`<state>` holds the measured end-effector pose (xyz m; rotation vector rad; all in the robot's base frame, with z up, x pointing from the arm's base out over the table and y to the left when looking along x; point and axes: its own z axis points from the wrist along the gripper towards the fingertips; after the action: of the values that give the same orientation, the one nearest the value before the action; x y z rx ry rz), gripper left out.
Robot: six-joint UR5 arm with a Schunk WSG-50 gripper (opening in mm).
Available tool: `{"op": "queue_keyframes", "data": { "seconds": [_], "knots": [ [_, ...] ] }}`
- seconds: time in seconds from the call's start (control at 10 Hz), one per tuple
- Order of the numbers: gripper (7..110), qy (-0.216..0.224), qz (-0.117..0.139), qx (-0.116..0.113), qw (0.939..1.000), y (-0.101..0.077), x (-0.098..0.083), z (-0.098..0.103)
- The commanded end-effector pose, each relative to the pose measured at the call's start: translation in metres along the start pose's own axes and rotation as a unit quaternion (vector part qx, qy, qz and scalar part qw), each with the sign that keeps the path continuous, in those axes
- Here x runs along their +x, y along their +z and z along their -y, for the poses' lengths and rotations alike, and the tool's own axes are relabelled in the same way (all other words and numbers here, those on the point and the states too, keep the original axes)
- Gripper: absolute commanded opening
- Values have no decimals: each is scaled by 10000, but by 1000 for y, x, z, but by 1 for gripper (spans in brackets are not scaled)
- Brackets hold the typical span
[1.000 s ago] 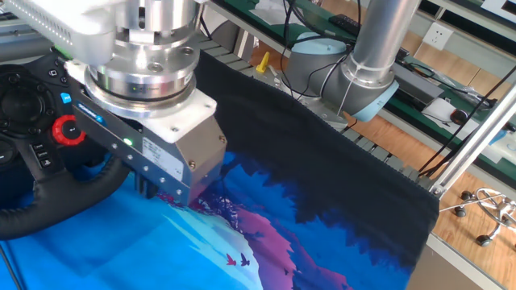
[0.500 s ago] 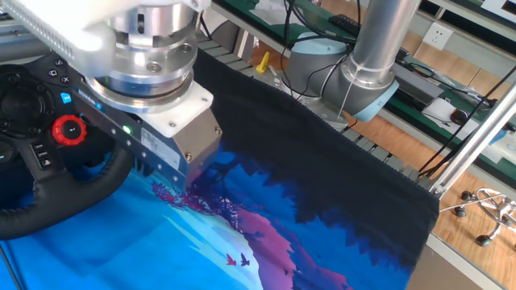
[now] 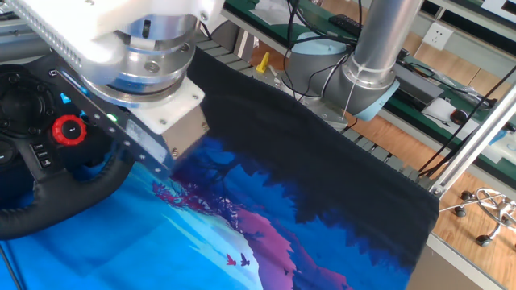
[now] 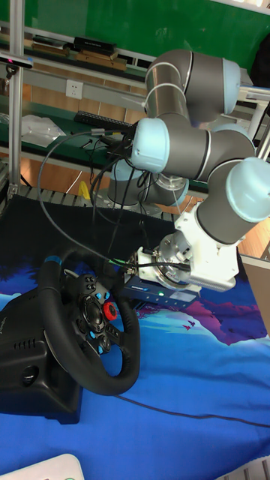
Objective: Rotate the steering wheel 90 degrees clockwise
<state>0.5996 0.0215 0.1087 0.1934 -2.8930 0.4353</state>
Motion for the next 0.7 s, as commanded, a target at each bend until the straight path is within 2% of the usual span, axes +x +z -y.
{"op": "queue_keyframes", "data": {
  "seconds": [0.0, 0.1, 0.2, 0.4, 0.6],
  "knots": [
    [7, -38, 251, 110, 9996, -1, -20, 7],
    [7, -34, 218, 34, 9998, 3, -26, 1],
    [7, -202, 74, 4, 9998, 8, -28, -3],
    [7, -299, -308, 295, 9986, 16, -22, 8],
    [7, -268, -364, 383, 9982, 18, -21, 13]
  ]
}}
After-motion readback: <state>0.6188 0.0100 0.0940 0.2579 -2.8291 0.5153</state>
